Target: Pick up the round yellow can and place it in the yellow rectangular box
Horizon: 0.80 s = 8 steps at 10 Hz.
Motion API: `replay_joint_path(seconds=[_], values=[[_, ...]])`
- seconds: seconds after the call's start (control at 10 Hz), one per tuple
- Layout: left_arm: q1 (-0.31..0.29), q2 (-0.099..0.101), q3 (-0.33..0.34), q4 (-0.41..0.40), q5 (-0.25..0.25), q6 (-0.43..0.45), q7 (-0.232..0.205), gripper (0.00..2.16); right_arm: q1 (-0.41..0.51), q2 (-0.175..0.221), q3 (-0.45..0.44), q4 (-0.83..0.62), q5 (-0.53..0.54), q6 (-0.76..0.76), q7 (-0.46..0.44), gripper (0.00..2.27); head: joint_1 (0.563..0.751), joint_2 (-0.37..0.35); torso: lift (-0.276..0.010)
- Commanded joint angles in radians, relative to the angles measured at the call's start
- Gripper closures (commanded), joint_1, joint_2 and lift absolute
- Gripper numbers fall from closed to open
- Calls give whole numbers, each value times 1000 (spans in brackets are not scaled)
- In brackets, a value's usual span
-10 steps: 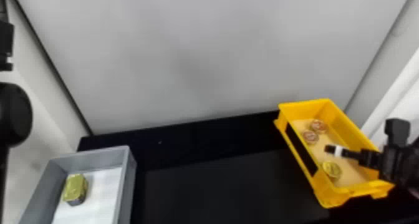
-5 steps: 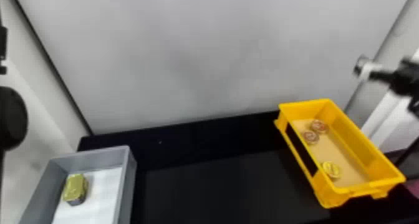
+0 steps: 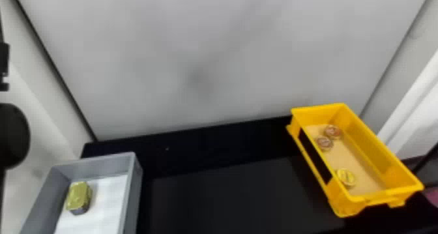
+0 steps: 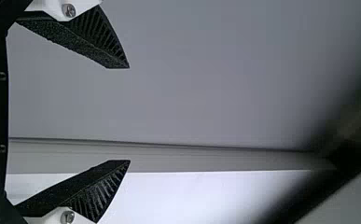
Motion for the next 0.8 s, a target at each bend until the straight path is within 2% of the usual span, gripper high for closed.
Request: replay_joint_path(seconds=[0.0,0.1,0.2,0.7], values=[[22,-11,10,0,-1,-3,1,315,-14,21,98,-75,276,-186,-41,62,740,18,0],[31,-11,17,0,-1,-7,1,315,-17,32,98,-88,356,-273,-41,61,740,18,0],[39,-9,23,2,-1,-9,3,315,-23,10,111,-101,391,-299,-78,61,740,18,0],[63,-6,40,3,1,-24,9,315,-33,7,126,-99,443,-344,-83,61,740,18,0]])
